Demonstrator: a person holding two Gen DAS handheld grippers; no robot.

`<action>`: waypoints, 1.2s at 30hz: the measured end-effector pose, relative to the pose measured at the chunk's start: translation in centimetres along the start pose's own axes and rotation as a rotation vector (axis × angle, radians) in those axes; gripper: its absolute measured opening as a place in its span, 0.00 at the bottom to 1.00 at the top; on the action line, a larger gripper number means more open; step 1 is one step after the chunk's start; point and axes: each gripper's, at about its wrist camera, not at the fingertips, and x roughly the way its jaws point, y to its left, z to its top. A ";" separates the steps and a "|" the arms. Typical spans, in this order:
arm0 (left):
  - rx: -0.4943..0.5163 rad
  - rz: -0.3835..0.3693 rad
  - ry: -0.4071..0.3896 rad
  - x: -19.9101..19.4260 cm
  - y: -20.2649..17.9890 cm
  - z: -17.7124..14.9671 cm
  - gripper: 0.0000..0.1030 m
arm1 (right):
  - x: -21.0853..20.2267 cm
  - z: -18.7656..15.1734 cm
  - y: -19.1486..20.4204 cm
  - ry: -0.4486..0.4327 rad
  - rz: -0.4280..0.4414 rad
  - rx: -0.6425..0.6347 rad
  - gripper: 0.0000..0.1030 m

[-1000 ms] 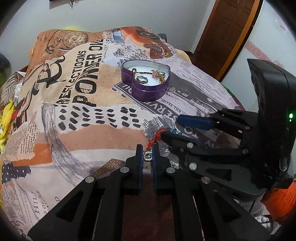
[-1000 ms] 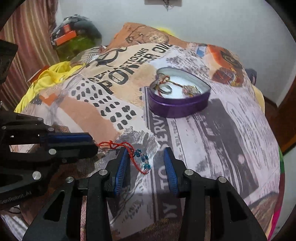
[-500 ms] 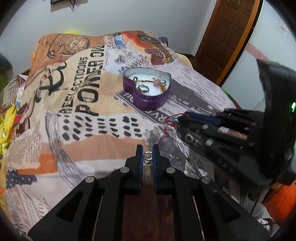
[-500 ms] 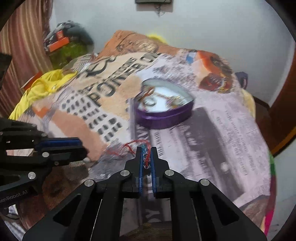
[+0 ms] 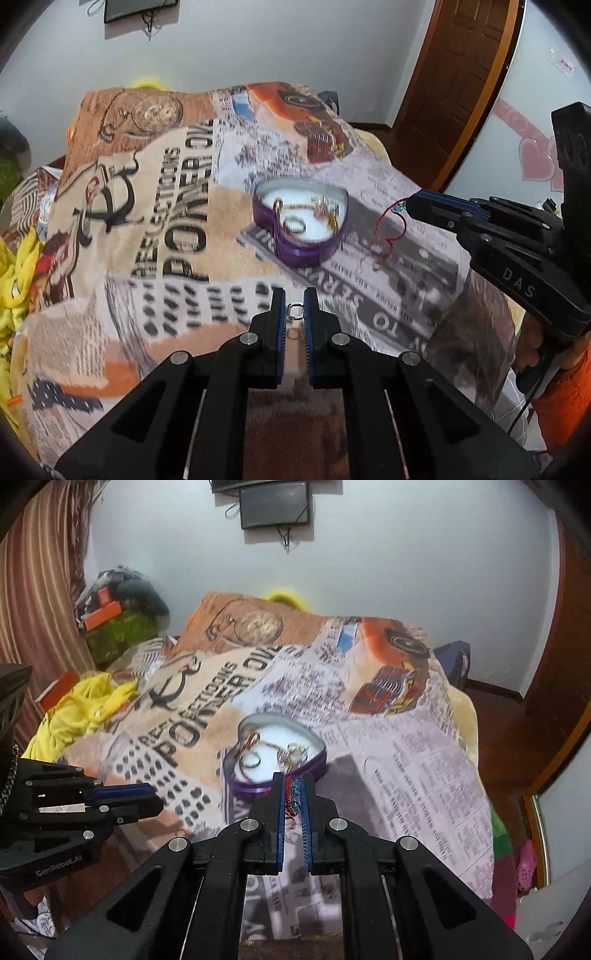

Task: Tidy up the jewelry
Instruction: 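Lift both held pieces and lower them into the heart tin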

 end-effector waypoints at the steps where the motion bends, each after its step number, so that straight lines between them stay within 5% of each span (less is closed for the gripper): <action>1: 0.001 0.001 -0.008 0.0 0.0 0.4 0.08 | -0.1 0.3 -0.1 -0.007 0.000 0.002 0.06; 19: 0.026 -0.012 -0.060 3.0 0.1 6.2 0.08 | 2.0 5.4 -1.6 -0.088 0.046 0.046 0.07; 36: 0.014 -0.053 0.018 7.6 0.5 7.1 0.08 | 7.6 4.0 -2.4 0.081 0.109 0.060 0.07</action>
